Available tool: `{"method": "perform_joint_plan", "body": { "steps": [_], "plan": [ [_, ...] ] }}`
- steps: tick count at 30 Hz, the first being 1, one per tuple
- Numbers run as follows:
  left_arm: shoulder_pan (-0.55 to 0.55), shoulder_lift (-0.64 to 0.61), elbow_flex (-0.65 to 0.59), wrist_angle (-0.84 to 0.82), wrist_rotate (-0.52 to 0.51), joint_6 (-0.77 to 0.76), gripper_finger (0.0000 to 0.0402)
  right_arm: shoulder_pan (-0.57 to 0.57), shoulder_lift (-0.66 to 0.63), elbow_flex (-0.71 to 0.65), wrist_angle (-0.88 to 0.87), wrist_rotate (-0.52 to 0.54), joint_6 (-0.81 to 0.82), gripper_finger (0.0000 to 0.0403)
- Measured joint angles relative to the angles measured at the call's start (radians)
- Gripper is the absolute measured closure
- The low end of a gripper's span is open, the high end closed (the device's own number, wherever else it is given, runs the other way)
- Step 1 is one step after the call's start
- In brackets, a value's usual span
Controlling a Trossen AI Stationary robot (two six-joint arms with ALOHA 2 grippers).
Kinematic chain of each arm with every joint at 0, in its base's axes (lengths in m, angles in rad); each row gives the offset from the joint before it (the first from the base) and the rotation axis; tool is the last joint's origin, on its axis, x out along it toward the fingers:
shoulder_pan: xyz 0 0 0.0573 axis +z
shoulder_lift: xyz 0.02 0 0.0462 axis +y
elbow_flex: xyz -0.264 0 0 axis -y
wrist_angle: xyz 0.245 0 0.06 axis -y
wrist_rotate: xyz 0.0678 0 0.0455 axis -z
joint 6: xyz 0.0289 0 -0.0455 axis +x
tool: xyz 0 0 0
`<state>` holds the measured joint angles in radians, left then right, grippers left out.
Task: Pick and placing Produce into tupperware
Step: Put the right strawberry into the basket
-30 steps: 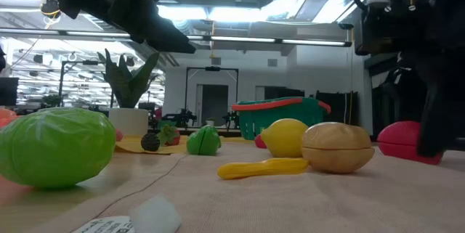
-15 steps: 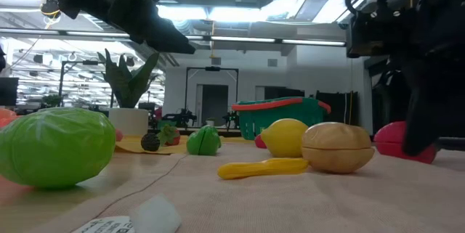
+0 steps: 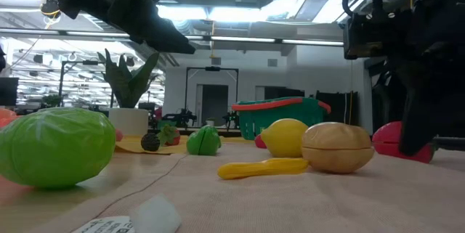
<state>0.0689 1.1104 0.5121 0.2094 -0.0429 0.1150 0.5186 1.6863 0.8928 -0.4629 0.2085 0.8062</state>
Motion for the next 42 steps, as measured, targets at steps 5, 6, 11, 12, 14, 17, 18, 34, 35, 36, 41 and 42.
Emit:
{"method": "perform_joint_plan", "body": {
  "steps": [5, 6, 11, 12, 14, 17, 18, 34, 35, 36, 41, 42],
  "plan": [
    [0.000, 0.000, 0.000, 0.000, 0.000, 0.000, 0.0053, 0.000, 0.000, 0.000, 0.000, 0.000, 0.000, 0.0203],
    [0.000, 0.000, 0.000, 0.000, 0.000, 0.000, 0.0053, 0.000, 0.000, 0.000, 0.000, 0.000, 0.000, 0.0203],
    [0.000, 0.000, 0.000, 0.000, 0.000, 0.000, 0.0053, -0.005, 0.000, 0.002, 0.000, -0.002, 0.004, 0.0203],
    [0.000, 0.000, 0.000, 0.000, 0.000, 0.000, 0.0053, -0.008, 0.000, 0.005, -0.001, -0.004, 0.010, 0.0203],
    [0.000, 0.000, 0.000, 0.000, 0.000, 0.000, 0.0053, -0.016, 0.001, 0.011, -0.002, -0.004, 0.009, 0.0203],
    [0.000, 0.000, 0.000, 0.000, 0.000, 0.000, 0.0053, -0.031, -0.011, 0.020, -0.003, -0.004, 0.000, 0.0203],
    [0.000, 0.000, 0.000, 0.000, 0.000, 0.000, 0.0053, -0.037, -0.019, 0.022, -0.003, -0.004, 0.000, 0.0203],
    [0.000, 0.000, 0.000, 0.010, 0.004, 0.013, 0.0053, -0.104, -0.391, 0.001, -0.048, 0.293, -0.184, 0.0203],
    [0.000, 0.000, 0.000, 0.013, 0.004, 0.022, 0.0053, -0.103, -0.412, -0.017, -0.030, 0.317, -0.191, 0.0203],
    [0.000, 0.000, 0.000, 0.017, 0.004, 0.026, 0.0053, -0.100, -0.431, -0.042, 0.003, 0.338, -0.209, 0.0203],
    [0.007, 0.000, 0.000, 0.035, 0.008, 0.031, 0.0053, -0.105, -0.524, -0.251, 0.285, 0.374, -0.278, 0.0203],
    [0.011, 0.000, 0.000, 0.038, 0.012, 0.034, 0.0053, -0.110, -0.538, -0.298, 0.364, 0.374, -0.302, 0.0203]
  ]
}}
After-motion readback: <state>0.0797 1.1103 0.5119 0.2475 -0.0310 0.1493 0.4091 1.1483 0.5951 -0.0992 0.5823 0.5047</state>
